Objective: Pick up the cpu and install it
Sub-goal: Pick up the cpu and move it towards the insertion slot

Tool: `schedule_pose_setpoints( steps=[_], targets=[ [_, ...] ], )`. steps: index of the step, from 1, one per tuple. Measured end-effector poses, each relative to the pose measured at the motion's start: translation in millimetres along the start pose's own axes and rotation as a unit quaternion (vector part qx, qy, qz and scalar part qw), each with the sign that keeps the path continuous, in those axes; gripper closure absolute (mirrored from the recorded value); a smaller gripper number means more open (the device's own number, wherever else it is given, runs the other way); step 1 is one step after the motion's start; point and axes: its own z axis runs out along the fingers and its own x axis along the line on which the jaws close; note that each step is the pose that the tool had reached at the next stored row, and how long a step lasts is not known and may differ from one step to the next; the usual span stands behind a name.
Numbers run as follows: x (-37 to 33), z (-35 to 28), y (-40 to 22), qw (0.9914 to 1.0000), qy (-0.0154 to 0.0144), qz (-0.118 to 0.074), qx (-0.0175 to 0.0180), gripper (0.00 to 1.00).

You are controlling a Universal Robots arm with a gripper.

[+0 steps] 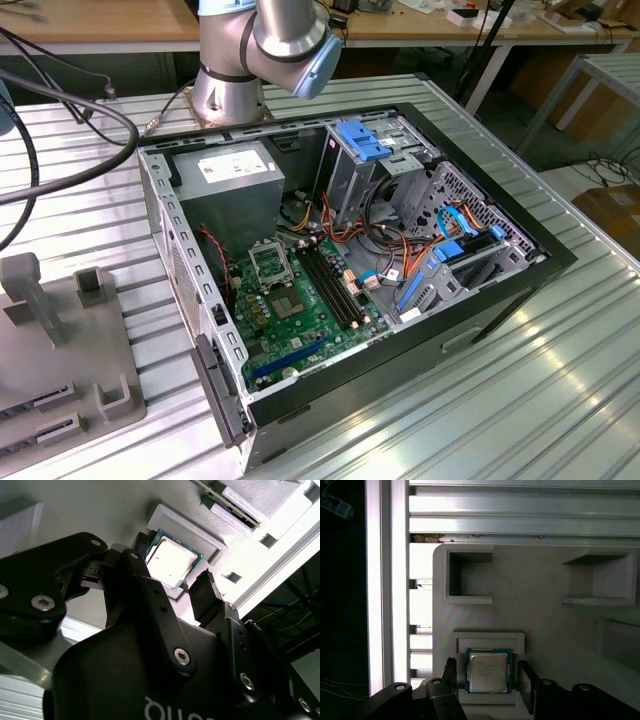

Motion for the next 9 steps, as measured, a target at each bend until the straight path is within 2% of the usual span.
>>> schedule_pose_setpoints(
  steps=[9],
  targets=[
    [-0.2,0.8,0.1,0.99984,-0.0002,-0.018,0.0002,0.4]
  ],
)
